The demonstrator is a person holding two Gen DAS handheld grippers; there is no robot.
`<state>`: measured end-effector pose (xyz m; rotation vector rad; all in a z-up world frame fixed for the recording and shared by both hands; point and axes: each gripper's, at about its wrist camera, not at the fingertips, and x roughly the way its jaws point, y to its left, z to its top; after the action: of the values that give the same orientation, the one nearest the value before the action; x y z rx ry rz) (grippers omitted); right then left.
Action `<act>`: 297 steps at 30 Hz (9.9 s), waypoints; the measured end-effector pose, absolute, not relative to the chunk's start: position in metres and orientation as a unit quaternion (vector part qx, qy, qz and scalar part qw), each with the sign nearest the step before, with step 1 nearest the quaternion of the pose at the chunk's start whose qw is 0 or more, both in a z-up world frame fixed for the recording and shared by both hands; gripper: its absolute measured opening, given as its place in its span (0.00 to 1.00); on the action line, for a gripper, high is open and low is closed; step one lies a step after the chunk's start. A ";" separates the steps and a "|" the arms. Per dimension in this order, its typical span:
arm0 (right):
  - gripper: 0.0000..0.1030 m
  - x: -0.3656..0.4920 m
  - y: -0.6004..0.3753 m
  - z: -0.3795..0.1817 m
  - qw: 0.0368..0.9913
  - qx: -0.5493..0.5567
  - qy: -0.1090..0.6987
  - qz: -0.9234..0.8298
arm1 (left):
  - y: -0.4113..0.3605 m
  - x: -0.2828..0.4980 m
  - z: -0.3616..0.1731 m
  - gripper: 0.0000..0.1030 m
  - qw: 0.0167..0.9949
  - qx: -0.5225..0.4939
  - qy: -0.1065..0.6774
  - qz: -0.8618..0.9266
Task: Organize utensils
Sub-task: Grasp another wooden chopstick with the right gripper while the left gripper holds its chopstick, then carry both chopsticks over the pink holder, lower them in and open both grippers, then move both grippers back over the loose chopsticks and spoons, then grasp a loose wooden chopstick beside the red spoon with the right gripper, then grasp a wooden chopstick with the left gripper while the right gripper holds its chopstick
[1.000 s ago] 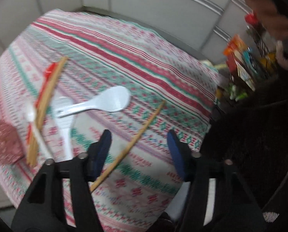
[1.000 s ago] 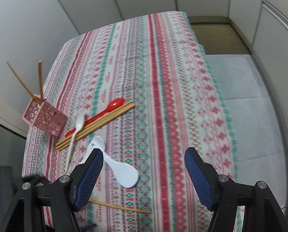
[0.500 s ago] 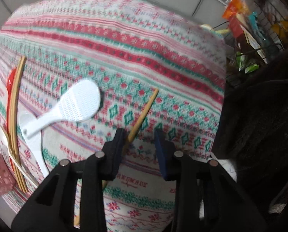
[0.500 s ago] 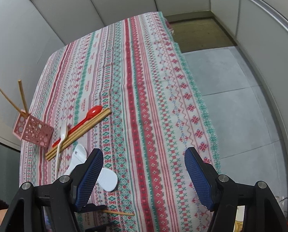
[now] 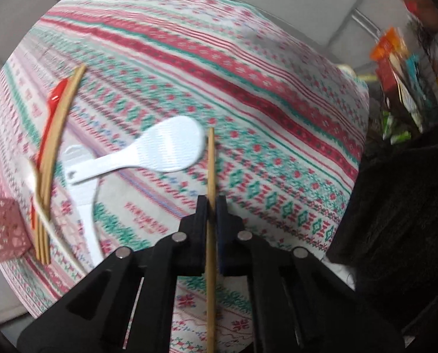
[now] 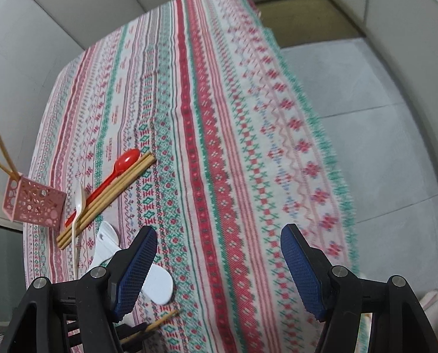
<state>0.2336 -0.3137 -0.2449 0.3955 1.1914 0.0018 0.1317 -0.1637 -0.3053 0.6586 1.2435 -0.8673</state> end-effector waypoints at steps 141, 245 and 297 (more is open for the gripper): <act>0.07 0.314 -0.060 -0.149 0.940 0.128 0.282 0.142 | 0.082 0.274 -0.152 0.06 0.928 0.000 0.342 -0.149; 0.32 0.360 -0.165 -0.326 0.752 0.120 0.648 -0.029 | 0.025 0.204 -0.223 0.79 0.820 0.083 0.527 -0.209; 0.05 0.304 -0.259 -0.285 0.779 0.252 0.573 0.025 | -0.052 0.223 -0.230 0.38 0.808 0.128 0.516 -0.254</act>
<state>0.3036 -0.2586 -0.2847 0.5441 1.2393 0.0543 0.2226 -0.0518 -0.2297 0.2731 1.1046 -0.5433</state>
